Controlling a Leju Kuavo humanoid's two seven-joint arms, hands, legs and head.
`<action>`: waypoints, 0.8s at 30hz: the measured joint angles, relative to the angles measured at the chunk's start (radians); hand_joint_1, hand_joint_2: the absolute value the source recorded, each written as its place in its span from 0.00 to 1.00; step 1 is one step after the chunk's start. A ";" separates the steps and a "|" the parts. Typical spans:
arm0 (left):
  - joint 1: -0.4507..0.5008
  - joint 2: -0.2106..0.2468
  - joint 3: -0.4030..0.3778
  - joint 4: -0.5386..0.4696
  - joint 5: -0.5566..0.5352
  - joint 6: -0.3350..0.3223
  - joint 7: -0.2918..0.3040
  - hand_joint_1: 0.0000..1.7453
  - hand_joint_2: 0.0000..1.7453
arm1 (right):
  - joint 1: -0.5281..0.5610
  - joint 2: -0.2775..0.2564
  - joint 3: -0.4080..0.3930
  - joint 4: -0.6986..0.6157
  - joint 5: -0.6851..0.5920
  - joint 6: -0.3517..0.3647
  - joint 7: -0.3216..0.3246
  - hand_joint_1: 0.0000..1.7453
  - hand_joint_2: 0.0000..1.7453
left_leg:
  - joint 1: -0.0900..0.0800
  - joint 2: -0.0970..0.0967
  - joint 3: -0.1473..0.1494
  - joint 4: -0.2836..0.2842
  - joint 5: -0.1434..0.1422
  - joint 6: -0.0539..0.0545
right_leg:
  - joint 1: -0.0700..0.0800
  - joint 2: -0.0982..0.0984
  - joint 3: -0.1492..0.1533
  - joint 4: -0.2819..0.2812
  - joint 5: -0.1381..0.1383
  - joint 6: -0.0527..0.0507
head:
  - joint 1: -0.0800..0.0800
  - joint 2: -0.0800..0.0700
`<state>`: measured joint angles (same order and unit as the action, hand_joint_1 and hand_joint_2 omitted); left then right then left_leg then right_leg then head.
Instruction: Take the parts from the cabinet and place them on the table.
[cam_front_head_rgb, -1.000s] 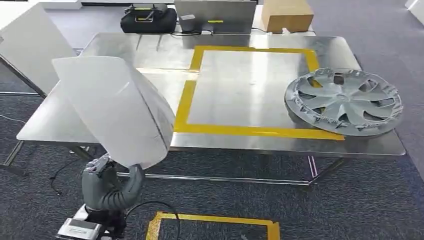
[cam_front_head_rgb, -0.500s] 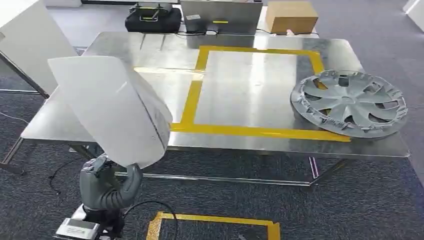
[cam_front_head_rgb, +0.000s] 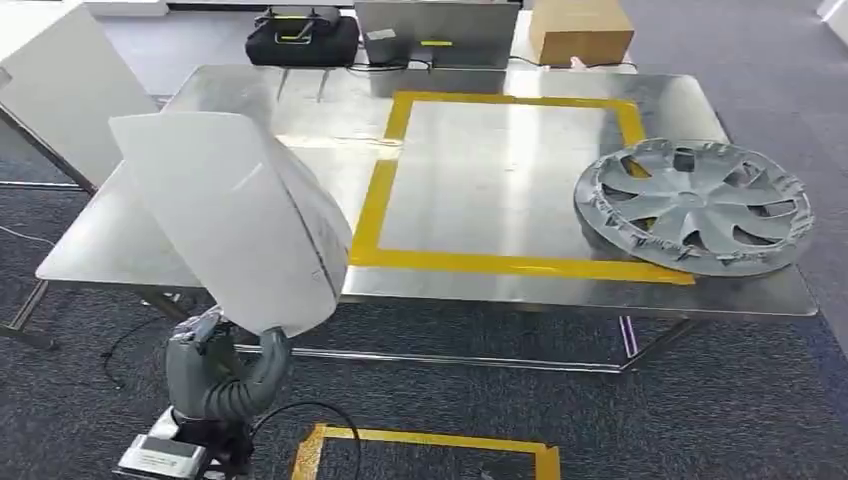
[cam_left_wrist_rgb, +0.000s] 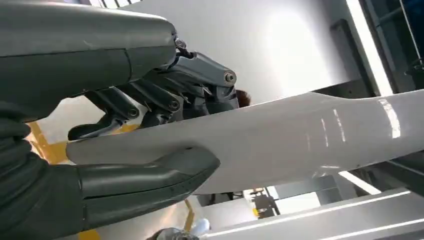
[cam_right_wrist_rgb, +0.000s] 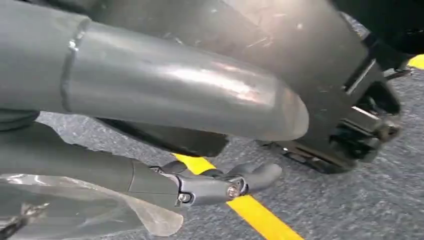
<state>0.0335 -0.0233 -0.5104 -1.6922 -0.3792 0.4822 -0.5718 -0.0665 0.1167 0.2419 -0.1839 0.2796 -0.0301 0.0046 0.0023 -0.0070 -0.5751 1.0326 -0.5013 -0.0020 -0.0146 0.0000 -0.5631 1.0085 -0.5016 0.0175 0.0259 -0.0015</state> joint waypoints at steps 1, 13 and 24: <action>-0.001 0.000 0.000 0.000 0.000 0.000 0.000 1.00 1.00 | -0.001 0.000 0.000 0.000 0.000 0.000 0.000 0.00 0.00 | 0.000 0.002 -0.015 0.037 -0.027 -0.005 | 0.000 -0.001 0.002 0.000 -0.001 -0.006 | -0.007 0.000; 0.001 0.003 0.000 0.002 0.000 0.000 0.000 1.00 1.00 | -0.002 0.000 0.000 0.000 0.000 0.000 0.000 0.00 0.00 | -0.008 0.001 -0.003 -0.009 0.013 0.015 | 0.005 -0.004 0.008 -0.003 -0.009 0.009 | -0.007 0.000; 0.001 0.000 0.000 0.002 0.000 0.001 0.000 1.00 1.00 | -0.001 0.000 0.000 0.000 0.001 0.002 0.000 0.00 0.00 | 0.000 0.001 0.019 -0.025 0.010 0.036 | 0.003 -0.002 -0.055 0.083 0.005 0.032 | 0.001 0.000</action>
<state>0.0340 -0.0233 -0.5104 -1.6899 -0.3796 0.4830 -0.5722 -0.0676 0.1164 0.2415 -0.1839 0.2804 -0.0283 0.0046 0.0028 -0.0065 -0.5559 1.0073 -0.4914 0.0337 -0.0119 -0.0016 -0.6185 1.0916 -0.4966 0.0499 0.0271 -0.0015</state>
